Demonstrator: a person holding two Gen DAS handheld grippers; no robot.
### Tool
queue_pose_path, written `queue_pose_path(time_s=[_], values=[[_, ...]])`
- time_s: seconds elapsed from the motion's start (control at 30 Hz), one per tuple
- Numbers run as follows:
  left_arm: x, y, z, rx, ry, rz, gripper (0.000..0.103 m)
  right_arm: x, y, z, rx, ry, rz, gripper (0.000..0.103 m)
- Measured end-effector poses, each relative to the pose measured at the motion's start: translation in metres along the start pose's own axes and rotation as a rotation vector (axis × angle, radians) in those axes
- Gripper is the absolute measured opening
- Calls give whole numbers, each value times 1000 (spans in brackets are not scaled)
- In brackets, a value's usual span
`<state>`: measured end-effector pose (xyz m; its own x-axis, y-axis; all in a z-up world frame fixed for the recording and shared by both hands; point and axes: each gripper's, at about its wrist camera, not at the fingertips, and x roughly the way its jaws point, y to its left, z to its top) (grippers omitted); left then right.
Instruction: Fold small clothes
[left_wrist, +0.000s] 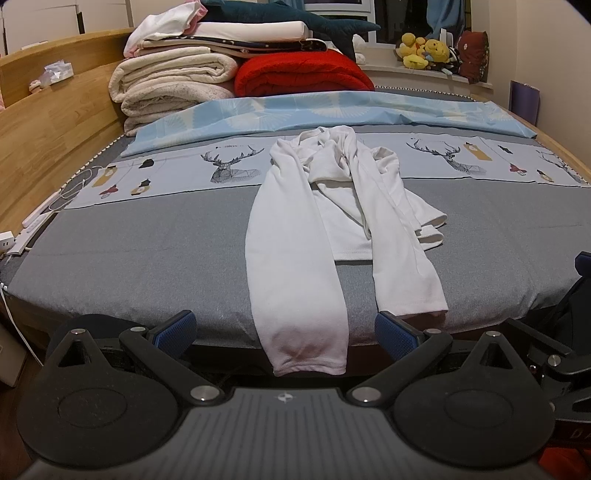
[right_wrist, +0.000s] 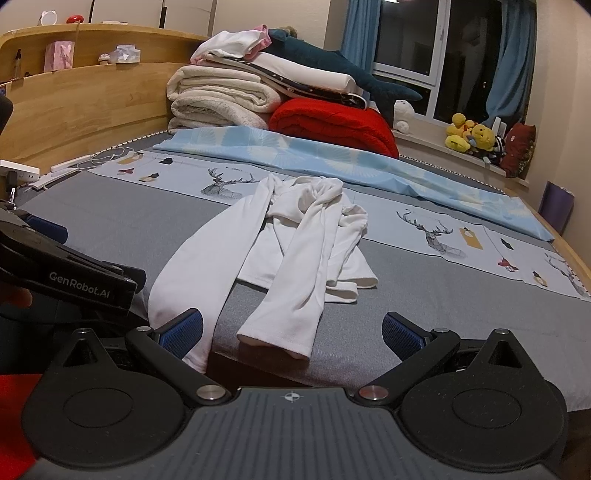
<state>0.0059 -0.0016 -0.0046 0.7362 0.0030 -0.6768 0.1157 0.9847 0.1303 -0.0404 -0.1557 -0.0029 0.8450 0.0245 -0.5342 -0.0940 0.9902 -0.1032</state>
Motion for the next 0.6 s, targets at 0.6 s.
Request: queue_pose_path(time_s=[0.6], values=[[214,78,183,-188,-1,-119,103,247,-126,144,330,-1,63,101]])
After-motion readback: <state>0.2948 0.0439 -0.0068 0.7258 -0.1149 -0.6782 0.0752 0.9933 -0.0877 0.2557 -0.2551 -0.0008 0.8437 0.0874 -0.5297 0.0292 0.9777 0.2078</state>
